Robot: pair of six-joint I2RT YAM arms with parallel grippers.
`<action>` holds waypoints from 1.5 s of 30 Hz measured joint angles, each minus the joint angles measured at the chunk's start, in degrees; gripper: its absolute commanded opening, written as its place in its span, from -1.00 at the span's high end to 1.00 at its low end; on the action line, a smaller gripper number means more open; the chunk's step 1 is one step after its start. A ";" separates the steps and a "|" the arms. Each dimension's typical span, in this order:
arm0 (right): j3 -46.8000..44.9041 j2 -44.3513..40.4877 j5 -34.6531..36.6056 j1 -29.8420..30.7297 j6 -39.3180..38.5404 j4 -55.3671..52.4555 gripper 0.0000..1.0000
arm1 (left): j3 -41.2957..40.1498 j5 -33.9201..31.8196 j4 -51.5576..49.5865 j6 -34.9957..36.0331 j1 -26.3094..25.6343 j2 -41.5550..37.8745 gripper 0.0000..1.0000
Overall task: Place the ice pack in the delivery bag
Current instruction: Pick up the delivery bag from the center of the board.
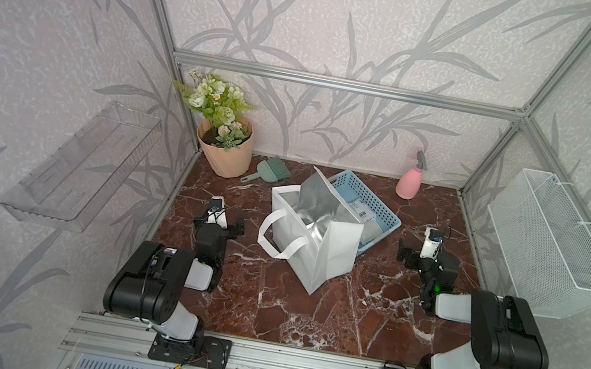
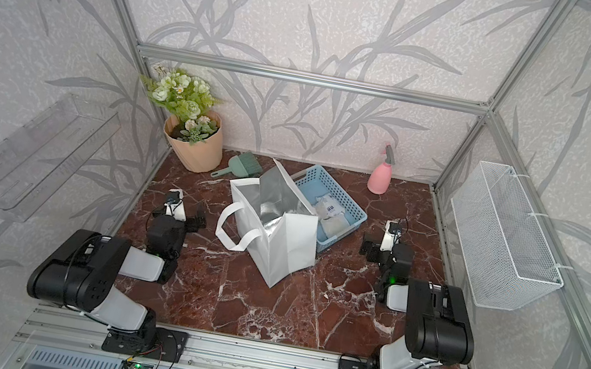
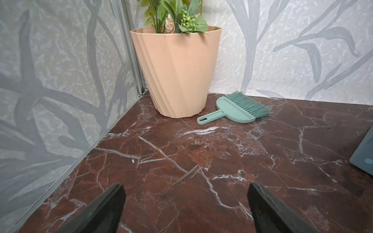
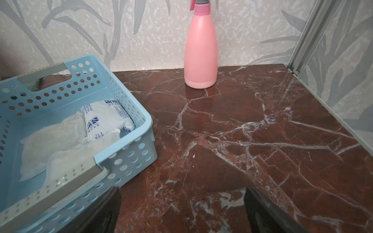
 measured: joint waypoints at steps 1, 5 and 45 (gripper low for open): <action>0.00 0.00 -0.07 0.00 0.00 -0.09 -0.98 | 0.00 -0.02 0.00 0.00 0.00 0.00 -1.00; 0.00 0.00 -0.44 0.00 0.00 -0.31 -0.98 | 0.00 -0.02 0.00 0.02 0.00 0.00 -1.00; 19.12 -33.22 8.85 -0.66 35.26 -41.51 -0.98 | 32.54 2.80 -62.12 -27.96 1.33 -31.12 -0.79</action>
